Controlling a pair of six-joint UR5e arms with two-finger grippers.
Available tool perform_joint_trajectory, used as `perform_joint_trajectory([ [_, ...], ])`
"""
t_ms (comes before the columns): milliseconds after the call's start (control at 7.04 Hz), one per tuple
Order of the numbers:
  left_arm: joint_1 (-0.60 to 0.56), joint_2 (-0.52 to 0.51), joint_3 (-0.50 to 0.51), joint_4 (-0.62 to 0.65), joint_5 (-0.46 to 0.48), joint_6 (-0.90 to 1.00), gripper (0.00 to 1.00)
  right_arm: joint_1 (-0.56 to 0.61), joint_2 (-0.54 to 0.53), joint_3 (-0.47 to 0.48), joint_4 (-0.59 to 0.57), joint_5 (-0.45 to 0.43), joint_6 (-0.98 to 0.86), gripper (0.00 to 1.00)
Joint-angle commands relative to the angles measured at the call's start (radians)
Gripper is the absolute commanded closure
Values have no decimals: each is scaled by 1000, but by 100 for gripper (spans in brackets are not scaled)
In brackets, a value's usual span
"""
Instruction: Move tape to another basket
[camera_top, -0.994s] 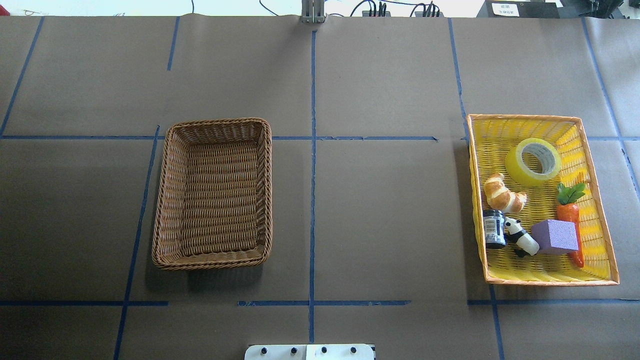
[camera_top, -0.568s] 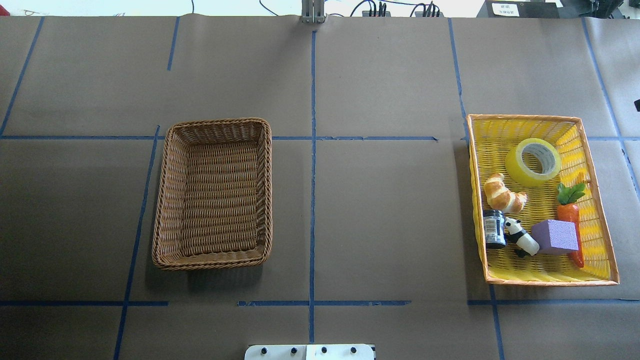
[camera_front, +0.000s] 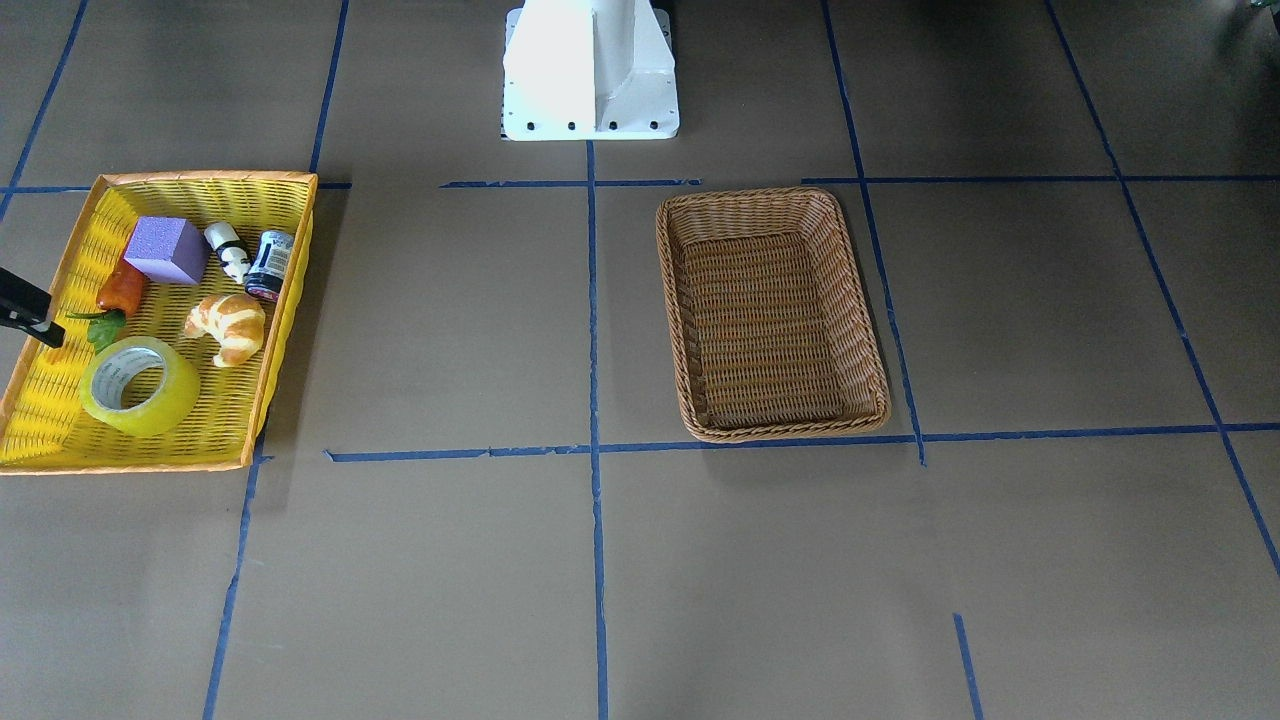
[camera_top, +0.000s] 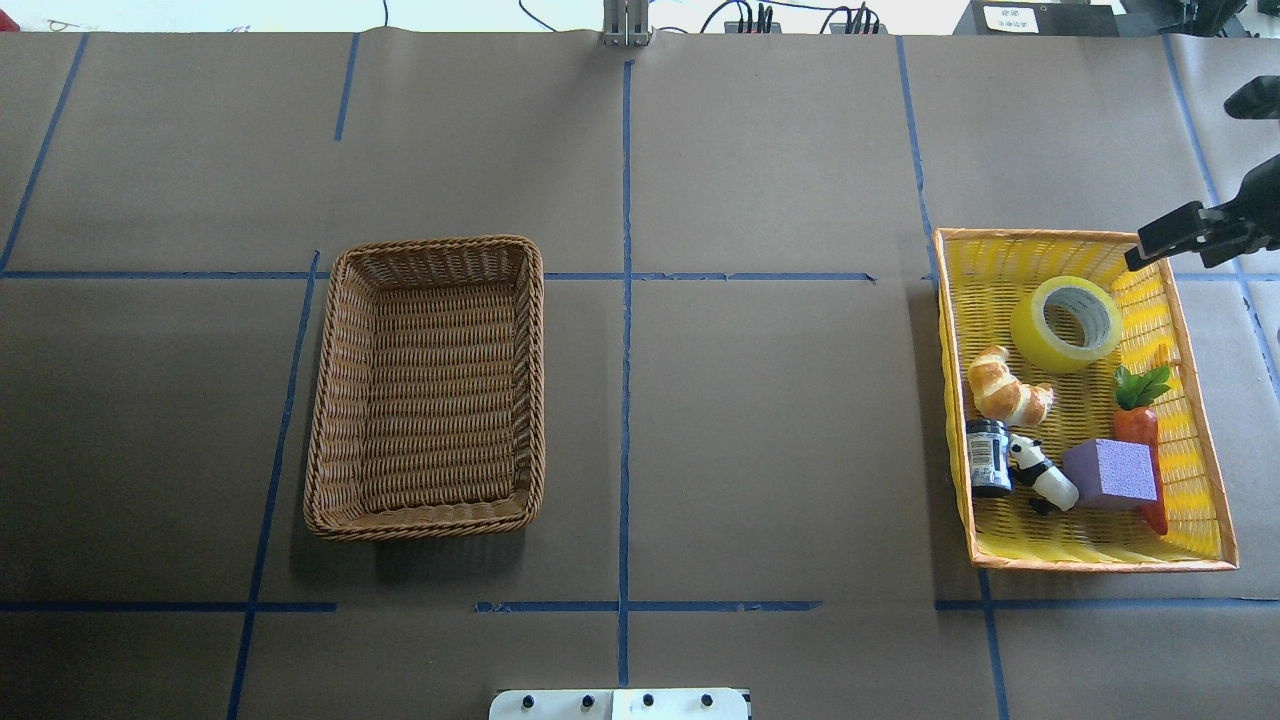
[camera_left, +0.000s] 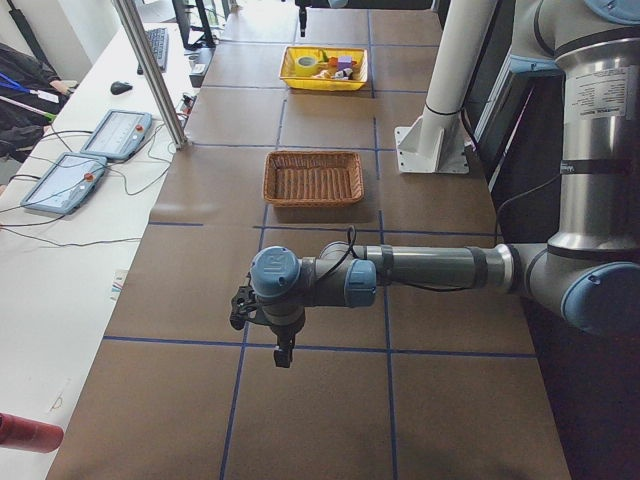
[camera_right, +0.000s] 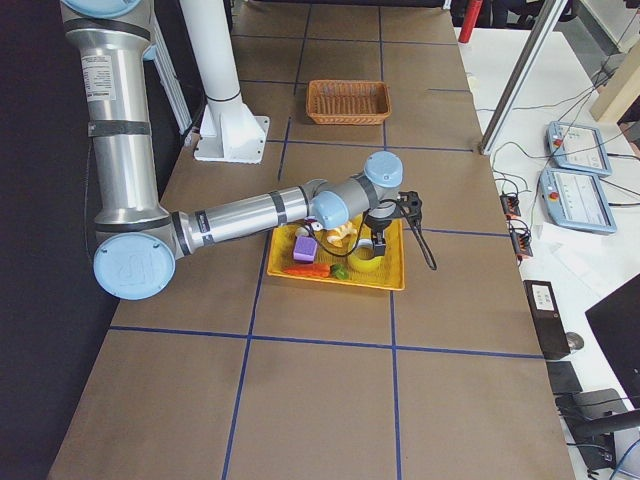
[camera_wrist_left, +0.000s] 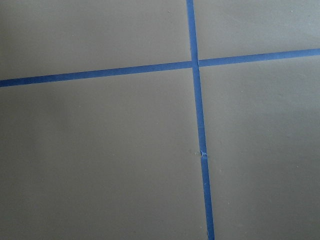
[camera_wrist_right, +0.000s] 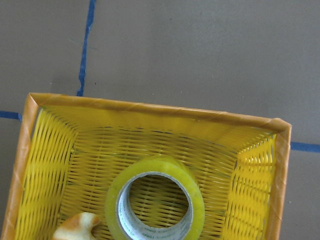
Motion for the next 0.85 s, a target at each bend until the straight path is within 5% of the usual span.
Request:
perform_joint_trajectory([
  [0, -1, 3, 0, -1, -24, -1, 0, -75, 10, -29, 11, -67, 25, 0],
  [710, -1, 3, -11, -1, -27, -3, 0, -133, 62, -167, 11, -96, 48, 0],
])
